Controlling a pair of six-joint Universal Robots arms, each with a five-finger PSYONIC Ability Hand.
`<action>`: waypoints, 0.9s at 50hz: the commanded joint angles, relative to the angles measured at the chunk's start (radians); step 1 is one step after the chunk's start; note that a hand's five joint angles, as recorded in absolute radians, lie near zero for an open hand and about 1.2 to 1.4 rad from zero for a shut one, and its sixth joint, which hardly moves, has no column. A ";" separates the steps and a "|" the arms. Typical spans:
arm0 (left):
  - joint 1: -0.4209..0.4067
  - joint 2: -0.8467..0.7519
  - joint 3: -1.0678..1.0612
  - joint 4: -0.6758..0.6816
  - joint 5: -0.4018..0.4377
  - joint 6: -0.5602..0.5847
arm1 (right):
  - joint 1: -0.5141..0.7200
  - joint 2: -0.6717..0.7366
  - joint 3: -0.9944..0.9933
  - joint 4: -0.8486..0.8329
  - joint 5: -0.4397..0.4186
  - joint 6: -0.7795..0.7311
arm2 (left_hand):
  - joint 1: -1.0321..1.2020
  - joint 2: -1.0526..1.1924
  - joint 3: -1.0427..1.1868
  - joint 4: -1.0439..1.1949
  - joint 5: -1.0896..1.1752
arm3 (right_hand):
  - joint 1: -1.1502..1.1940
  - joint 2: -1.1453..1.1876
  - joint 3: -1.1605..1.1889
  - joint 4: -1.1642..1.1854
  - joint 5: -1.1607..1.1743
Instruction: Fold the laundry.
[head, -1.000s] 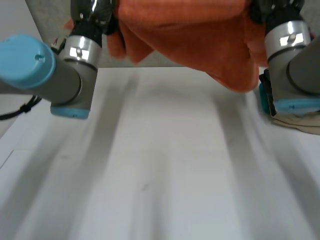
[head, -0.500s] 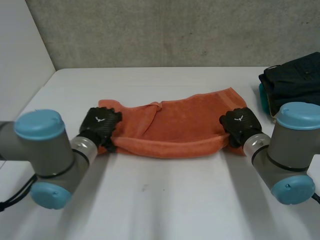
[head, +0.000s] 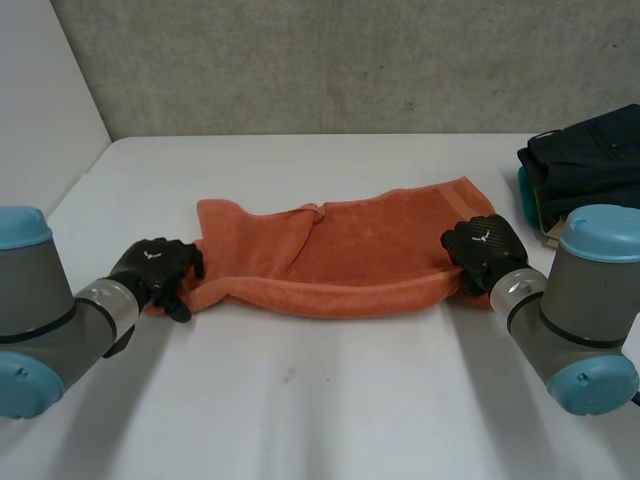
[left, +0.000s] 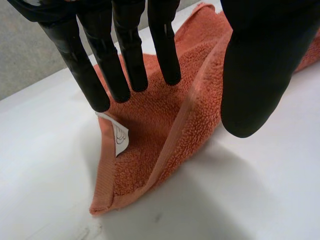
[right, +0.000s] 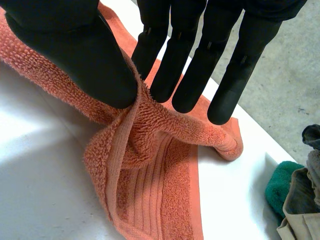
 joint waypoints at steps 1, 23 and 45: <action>-0.011 -0.089 0.066 0.025 -0.004 0.002 | 0.000 0.000 0.001 0.001 0.003 0.006 | 0.291 0.287 0.289 0.286 0.288 | 0.300 0.210 0.202 0.199 0.215; -0.012 0.047 0.031 0.152 -0.009 -0.045 | -0.212 -0.138 -0.061 0.369 -0.033 0.328 | 0.758 0.754 0.756 0.753 0.755 | -0.547 -0.638 -0.645 -0.649 -0.633; -0.067 0.218 0.073 0.140 -0.007 -0.179 | -0.161 0.071 -0.069 0.239 -0.100 0.572 | 0.758 0.754 0.756 0.753 0.755 | -0.503 -0.593 -0.601 -0.605 -0.588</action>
